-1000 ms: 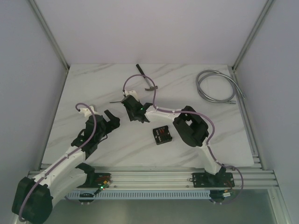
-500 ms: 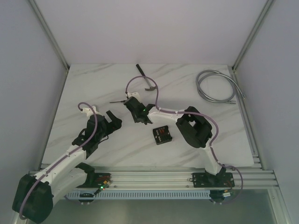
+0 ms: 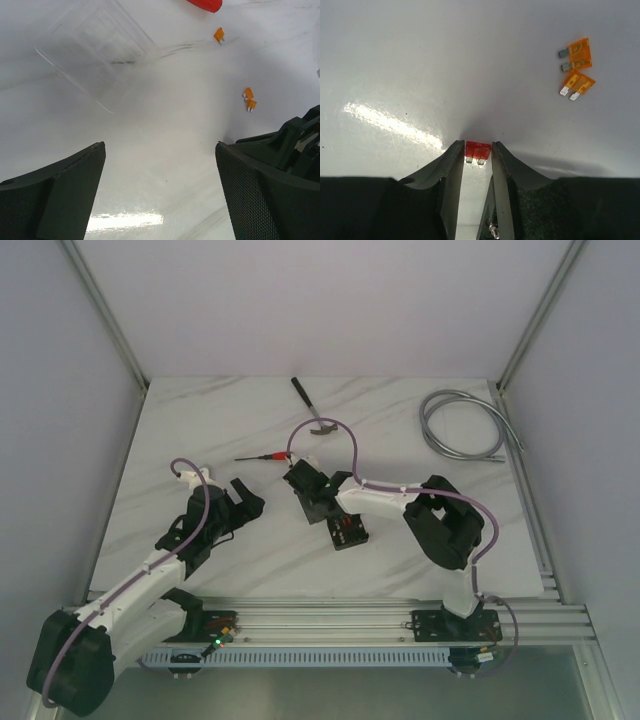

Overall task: Snap on the fuse box
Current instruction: Pick up the fuse from the center of the board.

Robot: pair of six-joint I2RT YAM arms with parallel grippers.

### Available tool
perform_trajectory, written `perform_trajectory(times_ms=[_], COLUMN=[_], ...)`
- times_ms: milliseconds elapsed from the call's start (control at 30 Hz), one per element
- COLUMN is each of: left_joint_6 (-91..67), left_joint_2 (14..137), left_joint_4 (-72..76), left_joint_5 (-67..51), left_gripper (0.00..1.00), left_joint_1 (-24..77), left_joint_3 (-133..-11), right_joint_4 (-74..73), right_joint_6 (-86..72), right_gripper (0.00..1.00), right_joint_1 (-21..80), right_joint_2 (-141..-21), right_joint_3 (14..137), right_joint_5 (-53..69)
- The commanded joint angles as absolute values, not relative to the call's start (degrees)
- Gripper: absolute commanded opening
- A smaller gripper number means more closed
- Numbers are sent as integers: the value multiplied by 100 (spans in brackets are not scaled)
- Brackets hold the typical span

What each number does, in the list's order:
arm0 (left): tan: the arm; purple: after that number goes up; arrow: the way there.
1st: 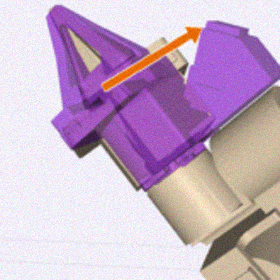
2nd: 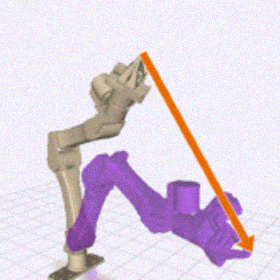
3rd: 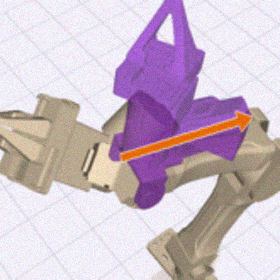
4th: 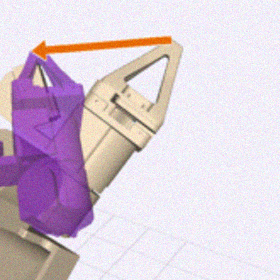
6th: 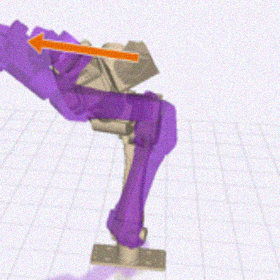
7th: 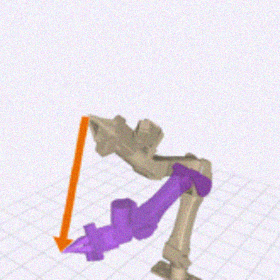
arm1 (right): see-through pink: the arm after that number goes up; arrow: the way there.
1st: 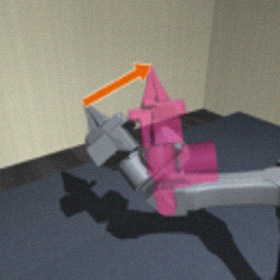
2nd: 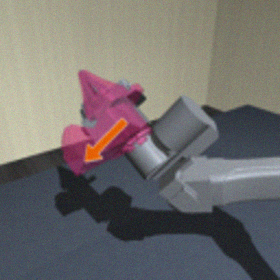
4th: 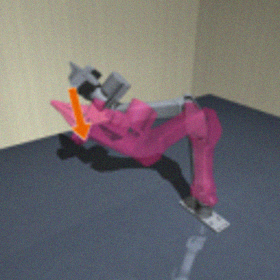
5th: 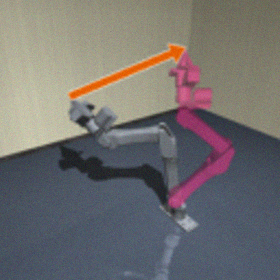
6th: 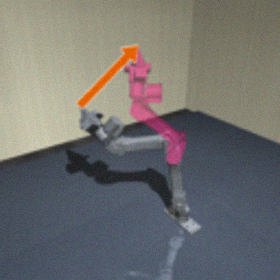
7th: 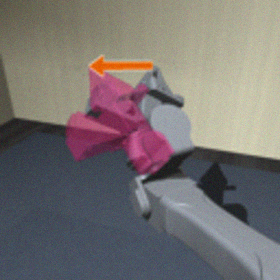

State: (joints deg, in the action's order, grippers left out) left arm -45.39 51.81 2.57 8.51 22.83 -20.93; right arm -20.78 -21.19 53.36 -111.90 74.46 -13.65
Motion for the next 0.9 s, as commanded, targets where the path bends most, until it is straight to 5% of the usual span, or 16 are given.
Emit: perform_trajectory(times_ms=[0, 867], left_joint_6=[-4493, -4482], left_joint_2=[5267, 5236], left_joint_4=[400, 439], left_joint_5=[639, 549], left_gripper=[100, 100], left_joint_1=[2249, 2250], left_joint_3=[-2245, -2220], right_joint_4=[-2775, -3184], right_joint_6=[-2146, -2946], right_gripper=[36, 39], right_joint_1=[5381, 5122], right_joint_2=[-11355, -11861], right_joint_3=[7478, 7979], right_joint_5=[-1191, -1109])
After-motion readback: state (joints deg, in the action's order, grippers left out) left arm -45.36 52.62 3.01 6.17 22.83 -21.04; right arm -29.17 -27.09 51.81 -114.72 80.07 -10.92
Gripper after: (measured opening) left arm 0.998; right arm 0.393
